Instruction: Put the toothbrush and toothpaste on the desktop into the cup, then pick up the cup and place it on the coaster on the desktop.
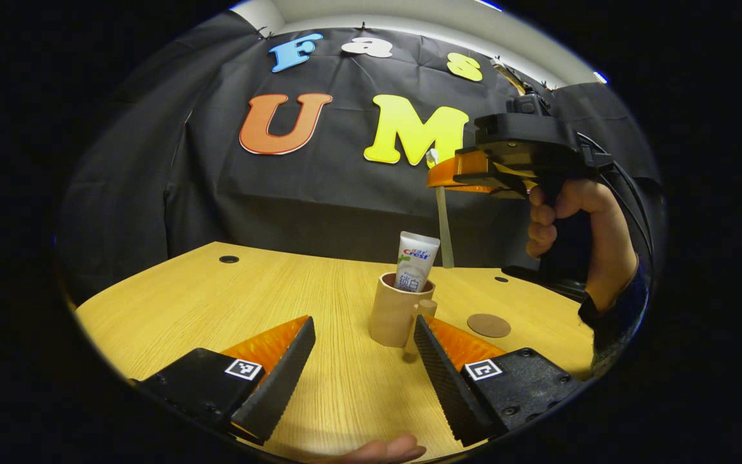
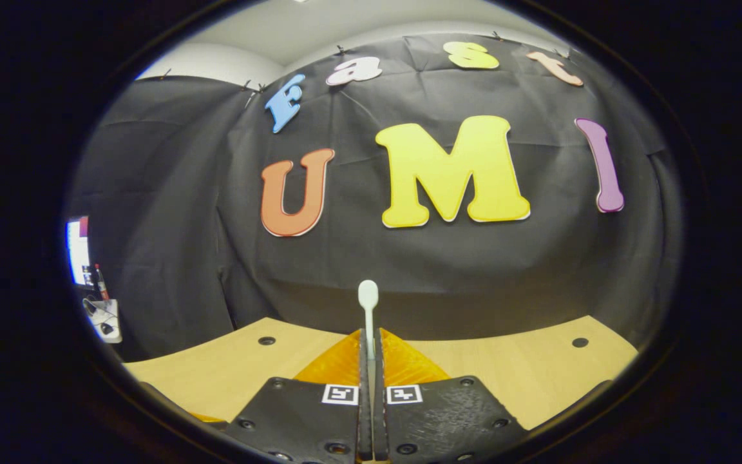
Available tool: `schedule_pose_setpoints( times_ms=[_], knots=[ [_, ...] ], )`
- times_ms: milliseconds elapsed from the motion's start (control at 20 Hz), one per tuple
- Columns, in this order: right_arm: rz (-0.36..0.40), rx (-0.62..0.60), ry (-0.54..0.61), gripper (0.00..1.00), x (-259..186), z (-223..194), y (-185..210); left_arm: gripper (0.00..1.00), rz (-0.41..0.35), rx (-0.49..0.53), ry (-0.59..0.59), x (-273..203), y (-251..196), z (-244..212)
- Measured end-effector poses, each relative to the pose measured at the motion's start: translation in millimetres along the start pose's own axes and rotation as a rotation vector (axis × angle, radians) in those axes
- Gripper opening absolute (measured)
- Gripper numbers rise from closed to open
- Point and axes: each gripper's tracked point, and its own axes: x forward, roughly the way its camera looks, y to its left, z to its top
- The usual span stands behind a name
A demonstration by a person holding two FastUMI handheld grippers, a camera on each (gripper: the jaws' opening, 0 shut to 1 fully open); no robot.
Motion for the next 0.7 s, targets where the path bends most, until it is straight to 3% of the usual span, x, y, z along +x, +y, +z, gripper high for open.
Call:
schedule_pose_setpoints(
  times_ms=[500,600,650,700],
  knots=[
    [0.033,0.010,0.066,0.02,9,-25,8,0.98,-0.022,-0.004,-0.006,3,-5,1],
    [0.039,0.001,0.069,0.08,6,-22,9,0.98,-0.024,-0.009,0.003,4,-6,-1],
    [0.052,-0.008,0.058,0.22,2,-20,12,0.98,-0.022,-0.011,0.006,4,-6,-2],
    [0.051,-0.033,0.045,0.27,-1,-16,14,0.98,-0.024,-0.013,0.006,3,-6,-2]
  ],
)
